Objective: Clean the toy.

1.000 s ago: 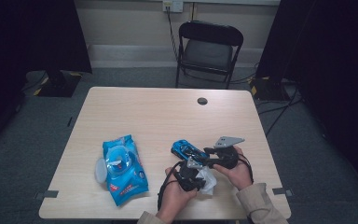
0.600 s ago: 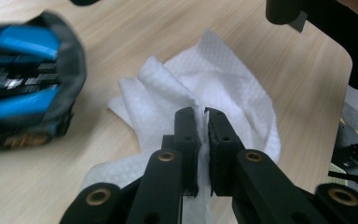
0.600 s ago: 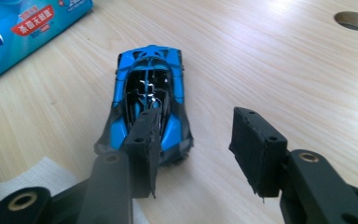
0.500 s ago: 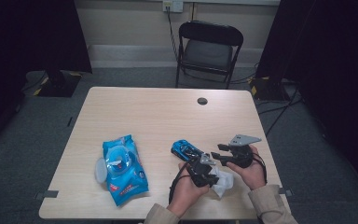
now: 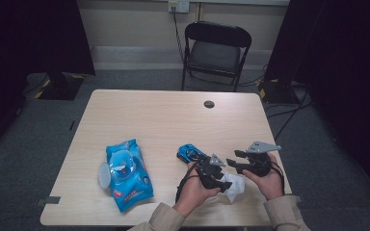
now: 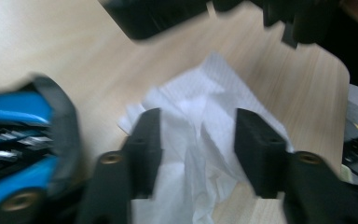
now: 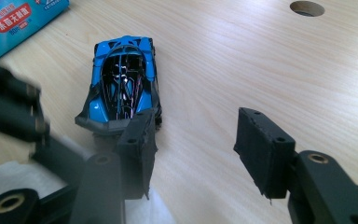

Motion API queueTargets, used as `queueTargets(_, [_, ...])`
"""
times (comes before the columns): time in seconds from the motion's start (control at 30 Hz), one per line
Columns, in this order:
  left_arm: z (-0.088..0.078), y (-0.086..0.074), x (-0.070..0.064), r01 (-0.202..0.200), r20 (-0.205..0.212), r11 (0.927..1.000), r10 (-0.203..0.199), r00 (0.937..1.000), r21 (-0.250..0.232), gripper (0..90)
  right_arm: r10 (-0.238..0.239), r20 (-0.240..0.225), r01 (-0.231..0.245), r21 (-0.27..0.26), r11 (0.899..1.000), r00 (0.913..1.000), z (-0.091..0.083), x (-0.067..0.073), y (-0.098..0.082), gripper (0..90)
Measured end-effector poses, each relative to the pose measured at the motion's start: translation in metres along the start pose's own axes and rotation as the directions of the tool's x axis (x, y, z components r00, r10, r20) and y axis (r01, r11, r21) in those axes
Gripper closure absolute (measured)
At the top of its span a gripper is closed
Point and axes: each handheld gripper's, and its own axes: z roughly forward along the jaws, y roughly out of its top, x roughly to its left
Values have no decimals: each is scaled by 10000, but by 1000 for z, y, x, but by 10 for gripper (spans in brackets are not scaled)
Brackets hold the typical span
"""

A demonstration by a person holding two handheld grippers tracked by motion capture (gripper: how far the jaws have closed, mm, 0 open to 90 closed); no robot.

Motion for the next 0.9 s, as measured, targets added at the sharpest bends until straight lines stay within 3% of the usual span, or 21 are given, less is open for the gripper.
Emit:
queueTargets(0.1, [-17,7,7,-57,-290,9984,40,9996,-570,380,114,47,-114,0,9999,9999,-6,2,-2,411])
queueTargets(0.17, [-30,10,19,177,-674,9971,-227,9975,-747,331,149,22,-149,2,9999,9999,-12,6,-5,377])
queueTargets(0.2, [-30,10,19,177,-674,9971,-227,9975,-747,330,149,22,-149,2,9999,9999,-12,6,-5,377])
queueTargets(0.23, [-36,10,30,285,-978,9969,-356,9946,-731,314,176,-42,-176,29,9998,9998,-15,8,-6,358])
queueTargets(0.27, [-36,10,30,285,-978,9969,-356,9946,-731,307,176,-42,-176,29,9998,9998,-15,8,-6,358])
queueTargets(0.4, [-44,5,56,470,-1808,9969,-578,9818,-632,293,136,-518,-133,54,9999,9986,-19,17,-8,344])
queueTargets(0.43, [-45,1,67,700,-2057,9962,-791,9754,-510,286,-27,-861,43,184,9998,9963,-17,22,-8,334])
queueTargets(0.57, [-45,-2,78,798,-2350,9959,-878,9680,-430,267,-311,-1300,382,525,9979,9910,-11,32,-9,325])
queueTargets(0.67, [-42,-3,85,744,-2525,9964,-820,9641,-395,246,-681,-1839,899,1126,9896,9806,4,46,-12,327])
queueTargets(0.77, [-34,-5,87,785,-2573,9968,-800,9630,-161,225,-881,-2107,1225,1558,9802,9736,15,54,-17,345])
queueTargets(0.87, [-29,-6,88,868,-2484,9960,-891,9645,-203,214,-972,-2135,1365,1775,9746,9721,20,56,-20,351])
queueTargets(0.9, [-26,-6,89,797,-2545,9967,-811,9637,-159,210,-1124,-2227,1571,1943,9683,9684,23,59,-23,374])
